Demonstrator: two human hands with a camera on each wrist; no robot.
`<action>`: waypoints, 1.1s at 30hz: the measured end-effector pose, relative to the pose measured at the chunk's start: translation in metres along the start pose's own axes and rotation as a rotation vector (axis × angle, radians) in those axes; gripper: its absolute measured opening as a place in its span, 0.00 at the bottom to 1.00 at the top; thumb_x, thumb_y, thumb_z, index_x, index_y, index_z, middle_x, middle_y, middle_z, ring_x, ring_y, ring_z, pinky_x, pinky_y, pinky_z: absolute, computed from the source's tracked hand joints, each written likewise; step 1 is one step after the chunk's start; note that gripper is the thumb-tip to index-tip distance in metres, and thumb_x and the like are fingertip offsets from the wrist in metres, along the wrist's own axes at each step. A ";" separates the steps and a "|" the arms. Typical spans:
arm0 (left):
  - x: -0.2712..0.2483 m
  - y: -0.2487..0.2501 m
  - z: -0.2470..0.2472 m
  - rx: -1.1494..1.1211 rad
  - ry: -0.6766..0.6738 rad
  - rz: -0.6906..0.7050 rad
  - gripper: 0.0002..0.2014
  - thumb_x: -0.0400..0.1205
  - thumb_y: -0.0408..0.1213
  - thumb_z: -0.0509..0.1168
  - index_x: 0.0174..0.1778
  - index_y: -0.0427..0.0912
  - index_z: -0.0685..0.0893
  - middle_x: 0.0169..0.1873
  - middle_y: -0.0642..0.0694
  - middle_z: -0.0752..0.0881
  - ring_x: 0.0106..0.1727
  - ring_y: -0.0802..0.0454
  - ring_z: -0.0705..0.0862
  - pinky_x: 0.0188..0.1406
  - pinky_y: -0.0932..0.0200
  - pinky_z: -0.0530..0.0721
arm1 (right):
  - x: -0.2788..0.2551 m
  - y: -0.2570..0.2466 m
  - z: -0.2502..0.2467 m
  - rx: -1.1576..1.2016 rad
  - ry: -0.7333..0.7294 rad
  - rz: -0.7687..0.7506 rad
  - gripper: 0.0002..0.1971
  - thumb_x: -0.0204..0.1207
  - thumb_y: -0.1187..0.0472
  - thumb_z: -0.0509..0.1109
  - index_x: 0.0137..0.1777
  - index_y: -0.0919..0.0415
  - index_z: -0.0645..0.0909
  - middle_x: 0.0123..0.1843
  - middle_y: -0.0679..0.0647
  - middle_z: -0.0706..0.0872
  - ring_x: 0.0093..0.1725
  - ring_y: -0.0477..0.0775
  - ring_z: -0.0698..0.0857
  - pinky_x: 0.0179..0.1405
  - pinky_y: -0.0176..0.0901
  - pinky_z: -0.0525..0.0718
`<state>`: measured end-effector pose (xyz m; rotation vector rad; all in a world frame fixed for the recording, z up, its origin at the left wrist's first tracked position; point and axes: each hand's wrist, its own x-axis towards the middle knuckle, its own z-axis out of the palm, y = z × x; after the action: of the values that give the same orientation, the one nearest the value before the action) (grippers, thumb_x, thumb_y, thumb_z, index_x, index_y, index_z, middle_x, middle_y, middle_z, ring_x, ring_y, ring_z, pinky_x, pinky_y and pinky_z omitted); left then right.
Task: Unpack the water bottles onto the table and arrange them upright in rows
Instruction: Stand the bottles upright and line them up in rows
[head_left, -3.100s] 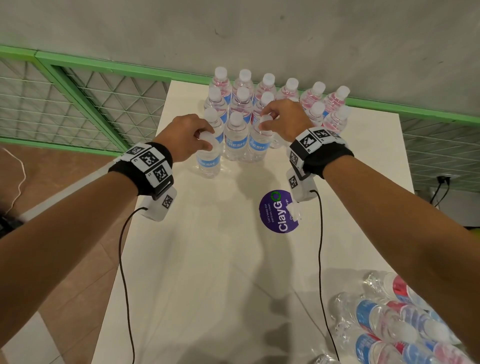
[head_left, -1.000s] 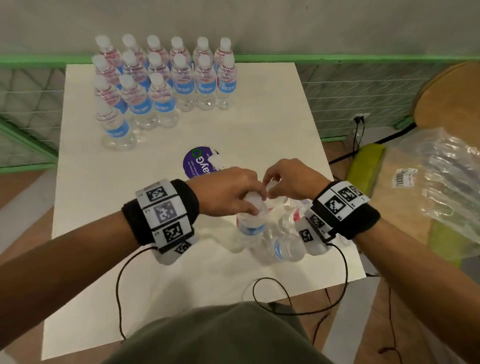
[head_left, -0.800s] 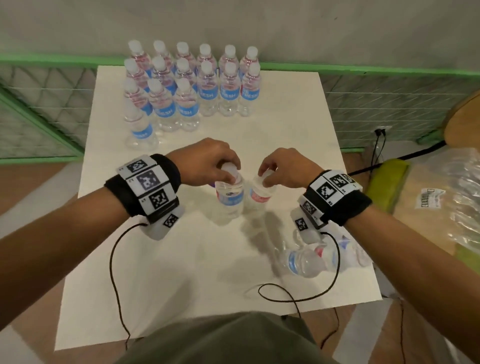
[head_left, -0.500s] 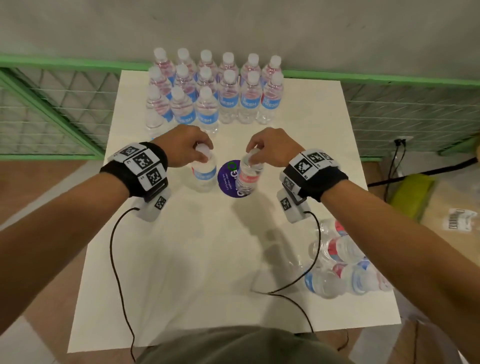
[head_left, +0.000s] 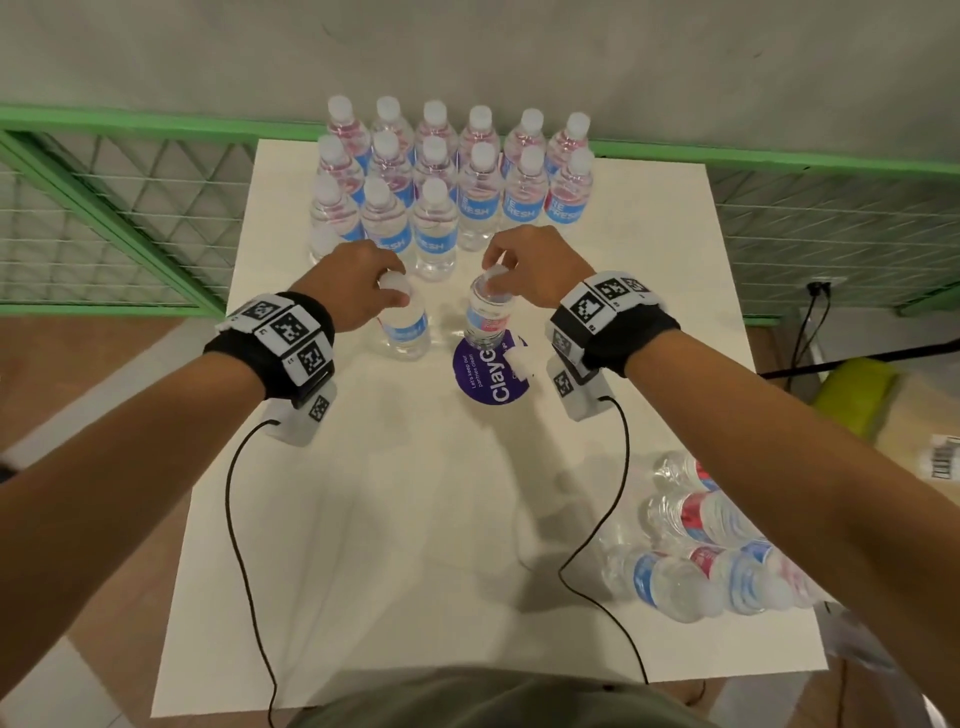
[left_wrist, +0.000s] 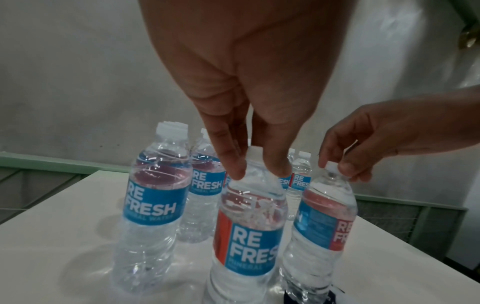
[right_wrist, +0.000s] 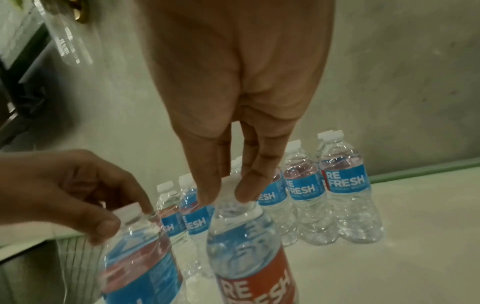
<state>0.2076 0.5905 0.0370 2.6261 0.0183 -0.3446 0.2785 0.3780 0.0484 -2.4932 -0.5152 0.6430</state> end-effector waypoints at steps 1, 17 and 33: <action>0.000 0.000 -0.001 0.009 0.001 0.006 0.17 0.77 0.39 0.70 0.61 0.37 0.82 0.51 0.36 0.81 0.51 0.43 0.77 0.51 0.57 0.70 | 0.000 0.000 -0.001 -0.009 -0.005 -0.022 0.13 0.71 0.63 0.74 0.55 0.62 0.84 0.52 0.57 0.83 0.47 0.51 0.79 0.40 0.34 0.74; 0.011 -0.018 -0.012 -0.004 0.031 0.053 0.17 0.78 0.36 0.69 0.62 0.36 0.81 0.52 0.35 0.81 0.51 0.42 0.78 0.51 0.59 0.69 | 0.007 0.001 0.002 0.036 0.019 0.039 0.21 0.68 0.58 0.78 0.59 0.61 0.79 0.51 0.53 0.79 0.47 0.50 0.77 0.42 0.39 0.77; 0.034 -0.029 -0.022 -0.017 0.018 0.045 0.14 0.77 0.39 0.70 0.55 0.36 0.85 0.43 0.41 0.81 0.49 0.41 0.80 0.47 0.57 0.70 | 0.048 -0.007 0.003 0.018 0.130 0.083 0.19 0.67 0.61 0.78 0.59 0.63 0.84 0.53 0.57 0.83 0.47 0.50 0.78 0.39 0.35 0.74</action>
<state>0.2432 0.6245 0.0339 2.6087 -0.0318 -0.3043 0.3148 0.4071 0.0340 -2.5294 -0.3580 0.5101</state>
